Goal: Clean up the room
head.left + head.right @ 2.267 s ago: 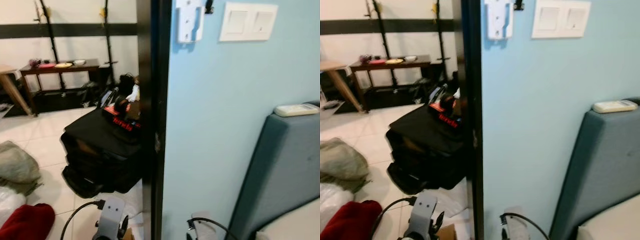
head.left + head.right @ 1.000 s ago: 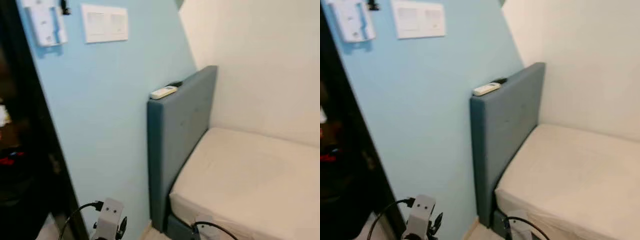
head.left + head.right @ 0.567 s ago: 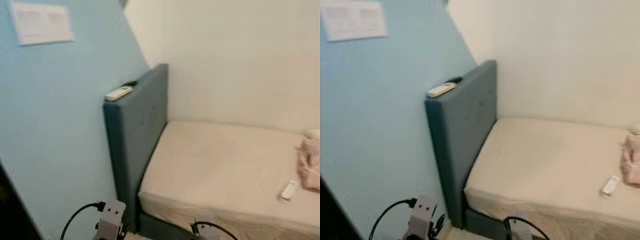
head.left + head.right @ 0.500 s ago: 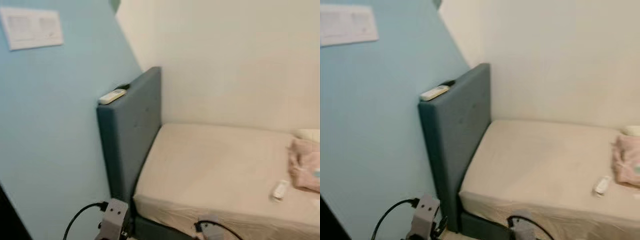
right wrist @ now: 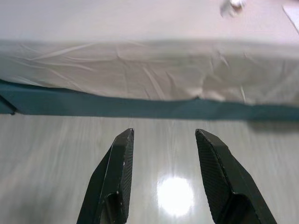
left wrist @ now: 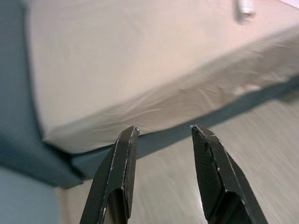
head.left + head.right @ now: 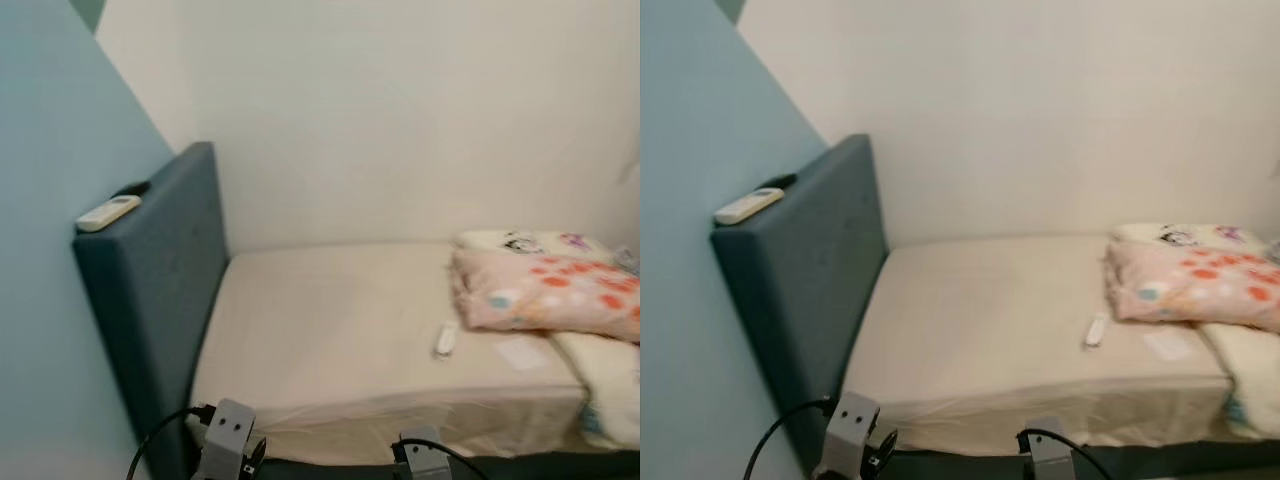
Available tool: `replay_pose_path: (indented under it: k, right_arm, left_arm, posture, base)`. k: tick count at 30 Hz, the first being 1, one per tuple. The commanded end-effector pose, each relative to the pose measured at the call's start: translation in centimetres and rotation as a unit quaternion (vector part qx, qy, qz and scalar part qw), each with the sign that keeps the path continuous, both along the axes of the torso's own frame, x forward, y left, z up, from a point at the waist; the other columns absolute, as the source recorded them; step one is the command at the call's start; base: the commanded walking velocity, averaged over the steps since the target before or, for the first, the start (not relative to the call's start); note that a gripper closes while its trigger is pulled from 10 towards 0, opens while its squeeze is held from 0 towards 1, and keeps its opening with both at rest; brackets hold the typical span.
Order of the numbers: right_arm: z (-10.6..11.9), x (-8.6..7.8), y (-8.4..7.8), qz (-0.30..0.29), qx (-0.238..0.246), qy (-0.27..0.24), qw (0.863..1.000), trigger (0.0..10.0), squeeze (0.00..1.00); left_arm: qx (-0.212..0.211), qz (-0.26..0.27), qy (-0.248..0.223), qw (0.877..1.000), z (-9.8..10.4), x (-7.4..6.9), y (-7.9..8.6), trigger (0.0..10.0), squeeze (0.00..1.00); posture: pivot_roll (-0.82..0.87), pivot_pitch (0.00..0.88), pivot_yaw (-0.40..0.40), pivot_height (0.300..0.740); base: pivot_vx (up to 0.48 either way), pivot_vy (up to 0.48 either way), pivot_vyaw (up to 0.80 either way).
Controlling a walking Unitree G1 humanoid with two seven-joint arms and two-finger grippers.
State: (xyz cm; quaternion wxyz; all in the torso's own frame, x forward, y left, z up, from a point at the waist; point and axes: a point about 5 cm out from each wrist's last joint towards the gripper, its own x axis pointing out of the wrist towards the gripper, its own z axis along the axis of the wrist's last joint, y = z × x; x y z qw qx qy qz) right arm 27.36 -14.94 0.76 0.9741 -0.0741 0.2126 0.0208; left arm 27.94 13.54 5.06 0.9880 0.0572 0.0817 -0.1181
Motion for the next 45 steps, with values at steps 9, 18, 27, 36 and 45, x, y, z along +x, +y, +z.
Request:
replay_pose_path:
  k: [9, 18, 27, 36, 45]
  right_arm:
    - [-0.6, -0.5, 0.6, 0.024, 0.007, 0.021, 0.999, 10.0, 0.0]
    - [-0.2, -0.4, 0.9, 0.046, -0.008, 0.0, 0.999, 10.0, 0.0]
    - [-0.2, -0.4, 0.8, 0.049, -0.012, -0.002, 0.999, 10.0, 0.0]
    - [-0.2, -0.4, 0.8, 0.05, -0.015, -0.001, 0.999, 10.0, 0.0]
    - [-0.2, -0.4, 0.8, 0.054, -0.018, 0.001, 0.998, 10.0, 0.0]
  left_arm:
    - [0.004, 0.004, 0.015, 1.0, -0.8, -0.5, 0.4, 10.0, 0.0]
    - [0.008, 0.017, 0.024, 1.0, -1.4, -0.9, 0.8, 10.0, 0.0]
    - [0.0, 0.007, 0.003, 1.0, -0.8, -0.7, 0.2, 10.0, 0.0]
    - [-0.001, 0.007, -0.001, 1.0, -0.6, -0.5, 0.2, 10.0, 0.0]
    - [-0.003, 0.01, -0.001, 1.0, -0.6, -0.5, 0.3, 10.0, 0.0]
  posture:
    - [0.0, 0.068, 0.023, 0.74]
    - [0.0, 0.055, 0.016, 0.74]
    - [0.0, 0.05, 0.011, 0.74]
    - [0.0, 0.051, 0.009, 0.74]
    - [0.0, 0.053, 0.006, 0.74]
  base:
    - [0.0, 0.0, -0.53]
    - [0.0, 0.0, 0.0]
    - [0.059, 0.0, 0.0]
    - [0.287, 0.0, 0.0]
    - [0.291, 0.0, 0.0]
